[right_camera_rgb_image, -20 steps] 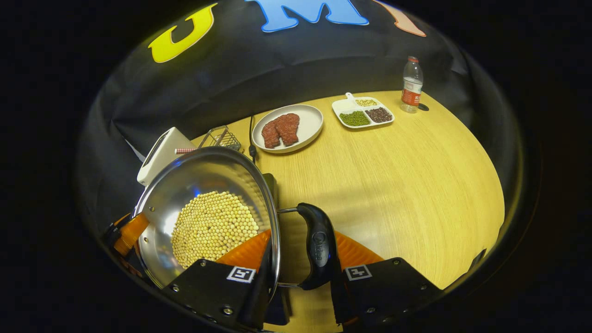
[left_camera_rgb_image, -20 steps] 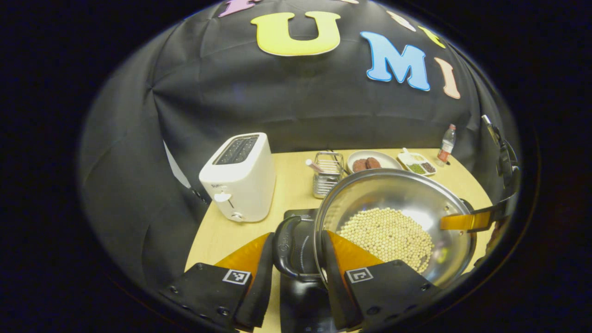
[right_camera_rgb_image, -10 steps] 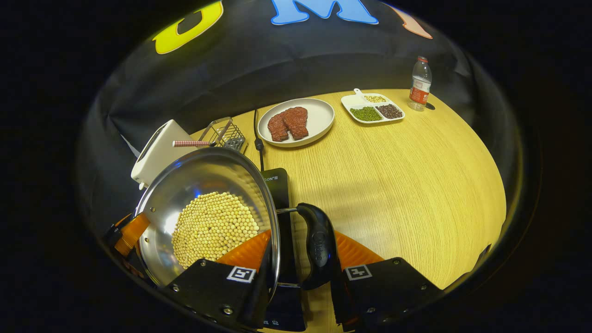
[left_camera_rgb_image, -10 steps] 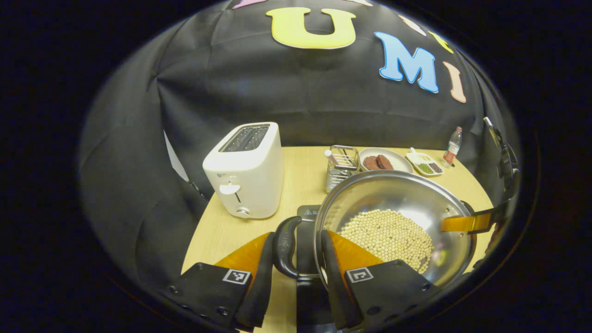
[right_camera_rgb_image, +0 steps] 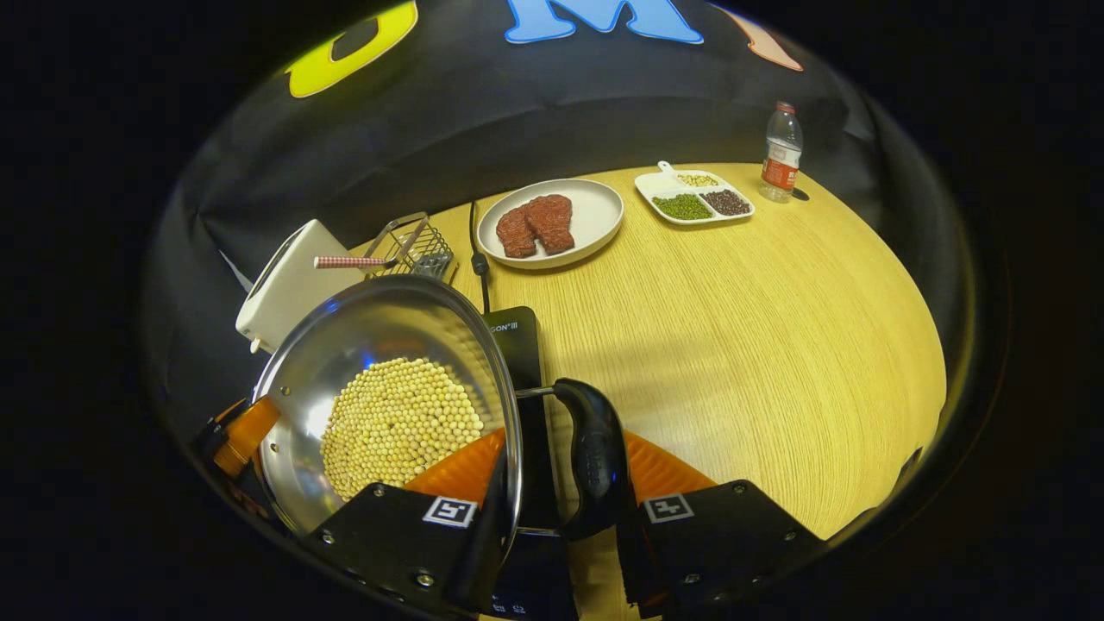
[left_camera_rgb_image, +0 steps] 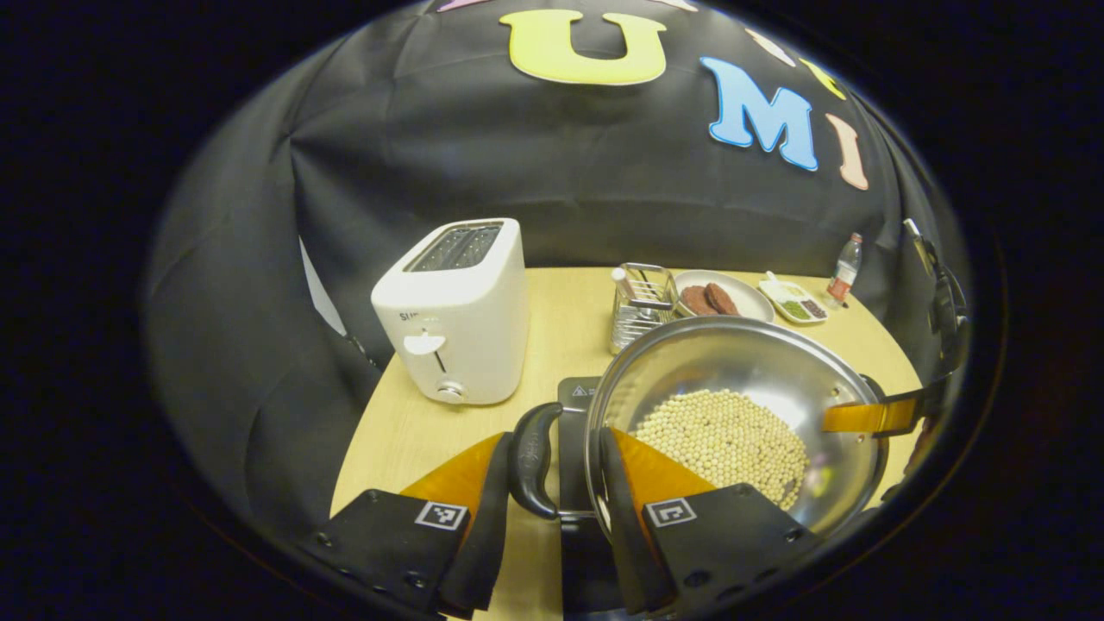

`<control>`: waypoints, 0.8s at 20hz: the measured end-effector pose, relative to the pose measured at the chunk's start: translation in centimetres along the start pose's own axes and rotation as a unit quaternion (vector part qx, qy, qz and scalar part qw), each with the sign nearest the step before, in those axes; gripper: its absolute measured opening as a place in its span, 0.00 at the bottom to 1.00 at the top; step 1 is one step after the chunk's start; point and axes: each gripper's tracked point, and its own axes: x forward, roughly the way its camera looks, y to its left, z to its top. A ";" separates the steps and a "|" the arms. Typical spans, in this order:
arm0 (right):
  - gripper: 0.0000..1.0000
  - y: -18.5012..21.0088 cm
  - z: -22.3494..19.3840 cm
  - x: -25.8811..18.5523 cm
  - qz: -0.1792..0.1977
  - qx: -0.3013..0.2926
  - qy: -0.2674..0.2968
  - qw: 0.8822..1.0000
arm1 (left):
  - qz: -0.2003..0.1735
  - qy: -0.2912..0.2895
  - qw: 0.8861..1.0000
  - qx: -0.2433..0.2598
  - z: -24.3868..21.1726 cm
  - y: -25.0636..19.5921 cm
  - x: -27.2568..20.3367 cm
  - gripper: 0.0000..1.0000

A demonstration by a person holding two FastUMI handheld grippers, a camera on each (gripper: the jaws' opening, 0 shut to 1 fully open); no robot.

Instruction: First push the handle of the pot to place it horizontally, then grasp the pot with both hands and set it on the induction cooktop.

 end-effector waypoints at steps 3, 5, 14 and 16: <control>0.56 0.1 0.3 0.2 0.002 -0.012 -0.017 1.000 | -0.003 0.007 1.000 -0.025 -0.9 0.3 0.3 0.61; 0.55 0.3 0.6 0.4 0.005 -0.009 -0.026 1.000 | -0.004 0.001 0.999 -0.035 -0.8 0.5 0.4 0.59; 0.96 0.6 3.9 -2.9 0.005 -0.055 -0.103 0.993 | 0.046 -0.066 0.996 -0.046 2.6 3.3 -3.7 0.88; 0.96 0.3 5.5 -5.0 0.014 -0.052 -0.136 0.989 | 0.064 -0.099 0.991 -0.058 4.9 3.9 -6.2 0.90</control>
